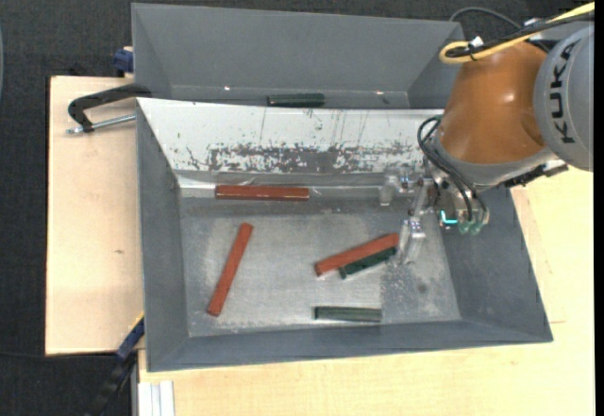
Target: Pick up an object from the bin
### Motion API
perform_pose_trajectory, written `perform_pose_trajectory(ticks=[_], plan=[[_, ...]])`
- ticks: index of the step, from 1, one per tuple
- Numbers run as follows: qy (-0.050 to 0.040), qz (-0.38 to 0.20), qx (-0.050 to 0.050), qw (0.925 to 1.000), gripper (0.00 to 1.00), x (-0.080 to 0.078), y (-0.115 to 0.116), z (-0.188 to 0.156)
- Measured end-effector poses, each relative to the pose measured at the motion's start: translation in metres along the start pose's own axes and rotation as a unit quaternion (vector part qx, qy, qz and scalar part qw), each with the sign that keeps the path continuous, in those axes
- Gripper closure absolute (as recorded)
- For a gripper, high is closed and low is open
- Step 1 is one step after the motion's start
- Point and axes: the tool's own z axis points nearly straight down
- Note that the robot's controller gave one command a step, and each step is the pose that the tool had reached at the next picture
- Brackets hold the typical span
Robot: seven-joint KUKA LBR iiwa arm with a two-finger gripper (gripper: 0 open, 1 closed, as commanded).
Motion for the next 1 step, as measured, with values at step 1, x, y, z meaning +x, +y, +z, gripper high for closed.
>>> perform_pose_trajectory(ticks=[1], plan=[[-0.0042,-0.001,0.000,1.0000,0.00,-0.0019,0.0000,-0.0043]])
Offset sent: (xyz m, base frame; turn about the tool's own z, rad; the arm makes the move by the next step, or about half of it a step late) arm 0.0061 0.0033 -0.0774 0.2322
